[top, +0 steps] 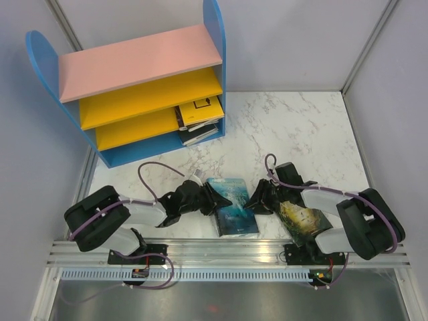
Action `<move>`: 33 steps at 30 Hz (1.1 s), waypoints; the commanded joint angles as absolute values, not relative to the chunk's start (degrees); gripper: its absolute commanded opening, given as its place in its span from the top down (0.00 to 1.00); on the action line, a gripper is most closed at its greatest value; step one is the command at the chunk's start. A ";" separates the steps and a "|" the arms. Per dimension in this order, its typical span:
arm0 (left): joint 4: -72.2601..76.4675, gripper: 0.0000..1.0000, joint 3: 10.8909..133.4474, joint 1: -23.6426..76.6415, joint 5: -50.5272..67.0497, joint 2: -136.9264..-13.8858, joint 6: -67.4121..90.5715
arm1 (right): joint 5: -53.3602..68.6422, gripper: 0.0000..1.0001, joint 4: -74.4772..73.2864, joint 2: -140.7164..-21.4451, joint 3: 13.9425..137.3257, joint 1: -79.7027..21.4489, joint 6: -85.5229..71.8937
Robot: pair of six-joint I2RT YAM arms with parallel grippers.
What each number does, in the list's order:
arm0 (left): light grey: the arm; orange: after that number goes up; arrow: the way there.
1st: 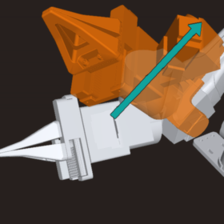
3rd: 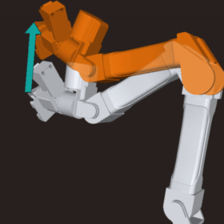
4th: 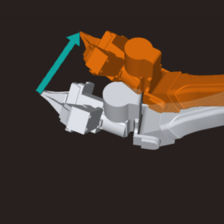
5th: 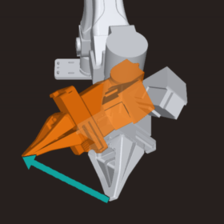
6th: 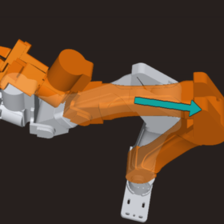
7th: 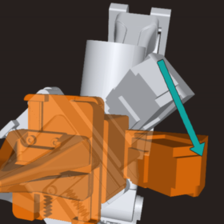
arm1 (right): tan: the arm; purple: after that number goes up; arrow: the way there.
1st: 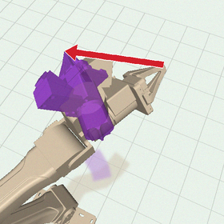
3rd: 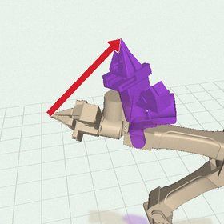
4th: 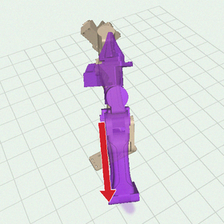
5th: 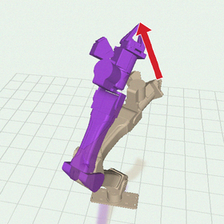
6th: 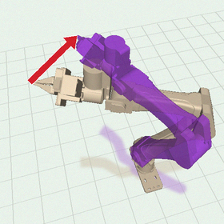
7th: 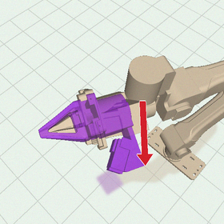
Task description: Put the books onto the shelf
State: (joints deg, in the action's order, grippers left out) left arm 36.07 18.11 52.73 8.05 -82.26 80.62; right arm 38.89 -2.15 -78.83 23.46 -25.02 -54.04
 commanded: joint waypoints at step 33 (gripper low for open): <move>15.03 0.98 31.29 35.68 4.40 -44.48 86.31 | 39.46 0.02 -1.76 -57.74 35.77 -25.75 -74.71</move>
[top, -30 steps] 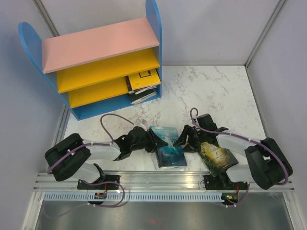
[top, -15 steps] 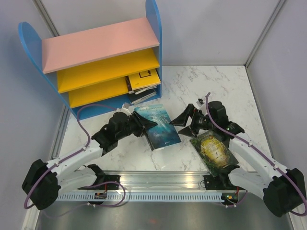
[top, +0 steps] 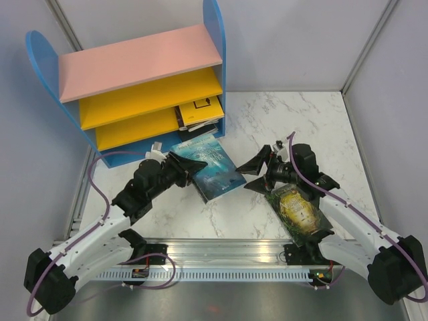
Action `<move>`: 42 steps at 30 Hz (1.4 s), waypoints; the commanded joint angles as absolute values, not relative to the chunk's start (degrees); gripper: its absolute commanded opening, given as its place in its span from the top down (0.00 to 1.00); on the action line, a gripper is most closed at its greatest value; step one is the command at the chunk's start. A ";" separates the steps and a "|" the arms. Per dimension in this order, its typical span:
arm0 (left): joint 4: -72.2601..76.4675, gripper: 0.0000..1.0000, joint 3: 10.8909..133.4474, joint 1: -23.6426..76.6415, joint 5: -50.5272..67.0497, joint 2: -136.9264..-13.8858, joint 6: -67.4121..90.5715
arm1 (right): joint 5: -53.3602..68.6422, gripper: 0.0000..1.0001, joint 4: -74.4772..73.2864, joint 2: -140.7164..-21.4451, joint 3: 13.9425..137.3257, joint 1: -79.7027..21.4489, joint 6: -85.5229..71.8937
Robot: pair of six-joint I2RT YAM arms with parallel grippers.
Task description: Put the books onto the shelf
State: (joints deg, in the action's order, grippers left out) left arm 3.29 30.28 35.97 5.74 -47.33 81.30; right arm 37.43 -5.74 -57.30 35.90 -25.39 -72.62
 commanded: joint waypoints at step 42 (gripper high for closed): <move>-25.19 0.00 53.07 31.20 12.65 -49.30 62.33 | 40.95 1.00 17.58 -69.60 58.08 -30.24 -85.35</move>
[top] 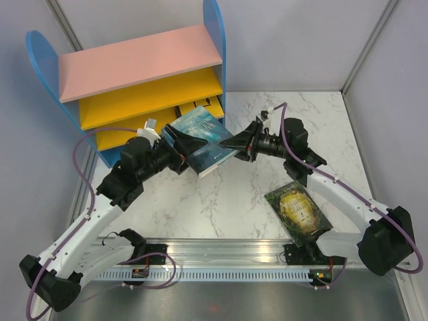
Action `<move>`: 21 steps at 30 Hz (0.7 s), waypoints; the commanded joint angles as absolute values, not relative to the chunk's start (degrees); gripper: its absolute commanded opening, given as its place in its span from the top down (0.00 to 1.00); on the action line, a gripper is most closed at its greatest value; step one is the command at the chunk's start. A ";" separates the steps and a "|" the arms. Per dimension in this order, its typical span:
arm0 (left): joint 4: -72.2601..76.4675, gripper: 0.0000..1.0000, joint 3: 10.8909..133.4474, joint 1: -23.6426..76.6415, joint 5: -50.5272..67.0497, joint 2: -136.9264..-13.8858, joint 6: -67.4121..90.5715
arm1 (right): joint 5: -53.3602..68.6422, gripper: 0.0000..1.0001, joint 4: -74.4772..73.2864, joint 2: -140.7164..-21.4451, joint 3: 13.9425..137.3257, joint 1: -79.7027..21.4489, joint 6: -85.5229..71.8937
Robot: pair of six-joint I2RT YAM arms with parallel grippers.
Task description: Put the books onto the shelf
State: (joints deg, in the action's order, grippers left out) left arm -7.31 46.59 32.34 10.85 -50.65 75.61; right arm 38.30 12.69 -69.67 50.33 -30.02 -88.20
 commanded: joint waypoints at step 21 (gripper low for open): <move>-57.30 0.00 54.32 30.85 15.64 -33.49 53.53 | 39.73 1.00 26.91 -96.75 88.22 -24.35 -95.01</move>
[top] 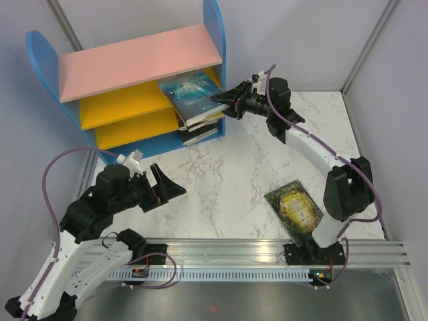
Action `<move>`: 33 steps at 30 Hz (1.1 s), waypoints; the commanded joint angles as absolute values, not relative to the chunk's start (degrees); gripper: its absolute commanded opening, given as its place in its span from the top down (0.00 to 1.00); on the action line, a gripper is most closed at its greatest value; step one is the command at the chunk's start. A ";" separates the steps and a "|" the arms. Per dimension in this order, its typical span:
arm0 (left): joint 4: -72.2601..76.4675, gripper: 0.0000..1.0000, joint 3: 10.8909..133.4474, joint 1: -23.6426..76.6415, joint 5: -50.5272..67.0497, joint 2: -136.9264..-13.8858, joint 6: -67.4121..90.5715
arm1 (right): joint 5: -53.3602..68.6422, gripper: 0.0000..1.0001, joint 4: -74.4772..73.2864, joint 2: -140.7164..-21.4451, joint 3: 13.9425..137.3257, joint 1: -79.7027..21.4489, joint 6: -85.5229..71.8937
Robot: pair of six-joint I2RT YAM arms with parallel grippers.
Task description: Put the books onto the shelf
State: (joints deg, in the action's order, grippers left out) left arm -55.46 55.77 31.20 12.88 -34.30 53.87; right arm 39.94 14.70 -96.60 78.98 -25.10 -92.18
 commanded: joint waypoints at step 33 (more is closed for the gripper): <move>-51.15 0.03 41.22 30.85 17.14 -34.89 49.49 | 13.27 0.41 2.11 -102.31 85.26 -28.65 -84.20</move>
